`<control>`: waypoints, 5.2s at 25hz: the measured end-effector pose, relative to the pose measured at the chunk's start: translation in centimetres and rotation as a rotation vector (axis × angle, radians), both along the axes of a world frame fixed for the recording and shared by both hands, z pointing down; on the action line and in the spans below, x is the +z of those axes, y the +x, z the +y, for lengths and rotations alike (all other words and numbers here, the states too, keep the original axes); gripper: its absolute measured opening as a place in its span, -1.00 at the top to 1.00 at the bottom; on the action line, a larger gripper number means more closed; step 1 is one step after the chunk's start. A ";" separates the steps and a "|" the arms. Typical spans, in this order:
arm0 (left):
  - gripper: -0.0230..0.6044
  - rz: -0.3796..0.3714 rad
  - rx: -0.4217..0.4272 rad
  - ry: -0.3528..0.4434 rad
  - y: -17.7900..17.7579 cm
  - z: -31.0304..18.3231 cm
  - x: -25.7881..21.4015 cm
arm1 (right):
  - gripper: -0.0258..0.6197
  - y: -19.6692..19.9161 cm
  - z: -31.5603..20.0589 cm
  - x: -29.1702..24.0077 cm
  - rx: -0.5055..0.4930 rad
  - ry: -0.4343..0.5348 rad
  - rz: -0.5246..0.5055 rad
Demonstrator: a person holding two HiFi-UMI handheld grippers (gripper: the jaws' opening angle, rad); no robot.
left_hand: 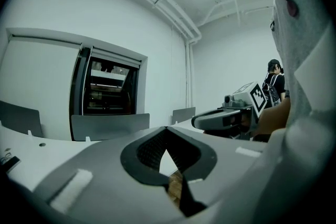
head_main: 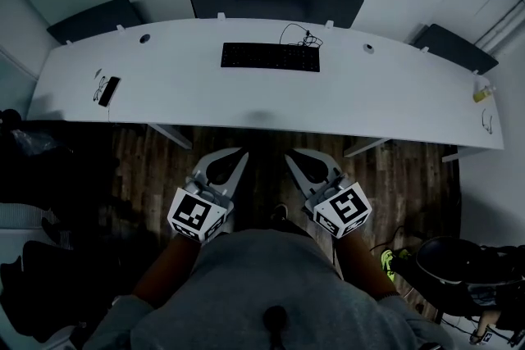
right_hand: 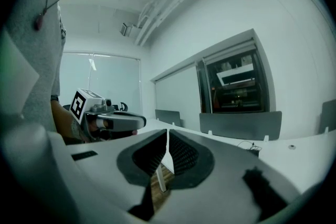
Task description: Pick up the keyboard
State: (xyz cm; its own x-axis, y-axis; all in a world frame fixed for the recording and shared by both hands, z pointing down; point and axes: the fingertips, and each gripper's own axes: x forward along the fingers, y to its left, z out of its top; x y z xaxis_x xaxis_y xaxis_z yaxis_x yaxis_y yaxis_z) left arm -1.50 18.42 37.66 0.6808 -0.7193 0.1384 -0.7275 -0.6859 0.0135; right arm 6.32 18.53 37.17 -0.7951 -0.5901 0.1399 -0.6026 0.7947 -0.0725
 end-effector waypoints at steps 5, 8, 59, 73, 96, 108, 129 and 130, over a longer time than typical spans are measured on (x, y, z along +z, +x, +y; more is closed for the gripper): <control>0.91 -0.015 -0.005 -0.001 2.3 -2.5 0.2 | 0.85 2.0 -2.5 0.6 -0.021 -0.002 0.006; 0.91 -0.023 -0.015 0.006 3.6 -4.0 0.1 | 0.85 3.2 -4.2 0.9 -0.028 -0.008 0.007; 0.91 -0.002 0.075 -0.049 -1.2 -28.4 4.0 | 0.85 -1.2 -27.4 4.4 0.059 -0.098 0.078; 0.91 0.001 0.112 -0.083 -5.3 -33.7 6.0 | 0.85 -4.3 -32.0 6.2 0.123 -0.135 0.103; 0.91 0.010 -0.026 -0.211 -7.3 -42.9 11.0 | 0.85 1.0 -42.4 11.6 0.163 -0.208 0.160; 0.91 -0.070 -0.109 -0.380 -9.9 -47.9 19.6 | 0.85 6.6 -47.7 19.1 0.300 -0.352 0.181; 0.75 -0.138 -0.295 -0.719 -14.8 -53.9 32.9 | 0.66 13.6 -53.8 31.7 0.473 -0.685 0.239; 0.74 -0.121 -0.299 -0.736 -14.8 -54.1 33.2 | 0.61 14.0 -53.9 32.3 0.483 -0.704 0.242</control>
